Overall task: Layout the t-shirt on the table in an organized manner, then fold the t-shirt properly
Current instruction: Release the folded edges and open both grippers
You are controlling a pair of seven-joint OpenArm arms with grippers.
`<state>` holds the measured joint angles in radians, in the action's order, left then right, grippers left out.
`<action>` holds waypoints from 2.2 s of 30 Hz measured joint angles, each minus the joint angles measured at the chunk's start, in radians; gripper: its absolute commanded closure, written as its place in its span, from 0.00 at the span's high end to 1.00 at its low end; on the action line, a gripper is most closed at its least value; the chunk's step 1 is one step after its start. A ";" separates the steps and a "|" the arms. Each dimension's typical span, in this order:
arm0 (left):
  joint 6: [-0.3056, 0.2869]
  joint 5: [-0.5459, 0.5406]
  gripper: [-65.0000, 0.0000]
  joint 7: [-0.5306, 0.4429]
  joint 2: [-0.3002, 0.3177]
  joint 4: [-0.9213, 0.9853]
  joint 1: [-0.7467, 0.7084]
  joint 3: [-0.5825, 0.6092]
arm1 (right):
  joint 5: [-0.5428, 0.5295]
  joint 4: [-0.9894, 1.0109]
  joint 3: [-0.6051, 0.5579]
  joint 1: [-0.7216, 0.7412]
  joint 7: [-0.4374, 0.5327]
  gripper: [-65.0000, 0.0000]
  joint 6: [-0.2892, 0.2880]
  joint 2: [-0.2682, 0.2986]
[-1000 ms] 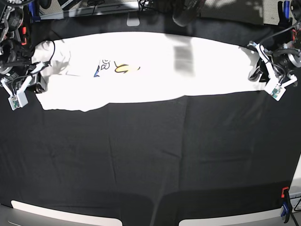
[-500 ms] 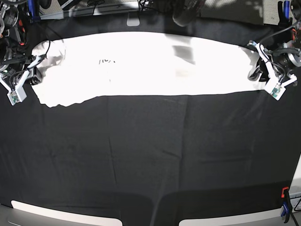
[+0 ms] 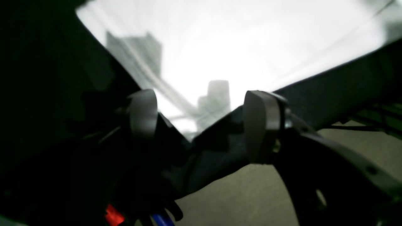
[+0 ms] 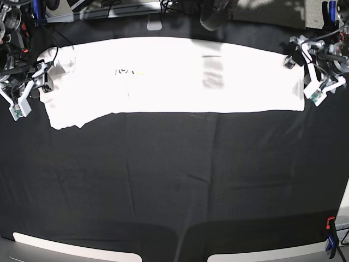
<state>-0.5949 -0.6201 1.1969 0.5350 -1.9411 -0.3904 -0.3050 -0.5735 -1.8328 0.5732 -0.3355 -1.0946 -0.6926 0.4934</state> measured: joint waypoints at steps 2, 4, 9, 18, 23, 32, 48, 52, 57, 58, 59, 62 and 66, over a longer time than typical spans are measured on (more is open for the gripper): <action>0.000 0.000 0.62 -0.048 0.000 0.000 0.000 0.000 | 0.000 0.000 0.000 0.000 0.000 0.40 0.000 0.000; 0.029 -0.003 0.62 -0.140 0.000 0.000 0.003 0.000 | 0.000 0.000 0.000 0.000 0.000 0.40 0.000 0.000; 0.280 0.077 0.62 -0.302 0.000 0.000 0.011 0.000 | -0.225 -0.015 0.037 -0.017 0.021 0.40 0.000 -0.001; 0.264 -0.126 0.62 -0.252 -0.005 0.166 0.085 0.001 | -0.384 -0.166 0.323 -0.031 0.040 0.40 -0.003 -0.186; 0.198 -0.224 0.62 -0.225 -0.003 0.370 0.190 -0.002 | -0.468 -0.275 0.346 -0.105 -0.019 0.40 0.001 -0.267; 0.036 -0.348 0.62 -0.177 0.056 0.608 0.203 -0.019 | -0.493 -0.385 0.348 -0.197 -0.052 0.40 0.000 -0.280; -0.095 -0.742 0.62 0.054 0.119 0.855 0.203 -0.095 | -0.494 -0.388 0.348 -0.196 -0.052 0.40 0.000 -0.280; -0.095 -0.803 0.62 0.098 0.113 0.864 0.203 -0.095 | -0.493 -0.388 0.348 -0.196 -0.052 0.40 0.000 -0.280; -0.098 -0.827 0.62 0.090 0.040 0.864 0.204 -0.096 | -0.495 -0.388 0.348 -0.196 -0.052 0.40 0.000 -0.280; -0.098 -0.828 0.62 0.089 0.021 0.864 0.206 -0.097 | -0.505 -0.388 0.348 -0.197 -0.052 0.40 0.000 -0.280; -0.098 -0.827 0.62 0.096 0.000 0.864 0.207 -0.097 | -0.515 -0.388 0.348 -0.197 -0.052 0.40 0.000 -0.280; -0.114 -0.790 0.62 0.109 -0.047 0.860 0.208 -0.096 | -0.536 -0.388 0.348 -0.196 -0.052 0.40 0.000 -0.280; -0.113 -0.786 0.62 0.114 -0.050 0.859 0.209 -0.097 | -0.535 -0.388 0.348 -0.196 -0.052 0.40 0.000 -0.280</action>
<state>-0.7078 -1.4059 1.3109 0.4847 -1.0821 -0.1818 -0.4015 -1.1084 -2.2208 0.9211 -0.5320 -1.1465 -0.6926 0.2134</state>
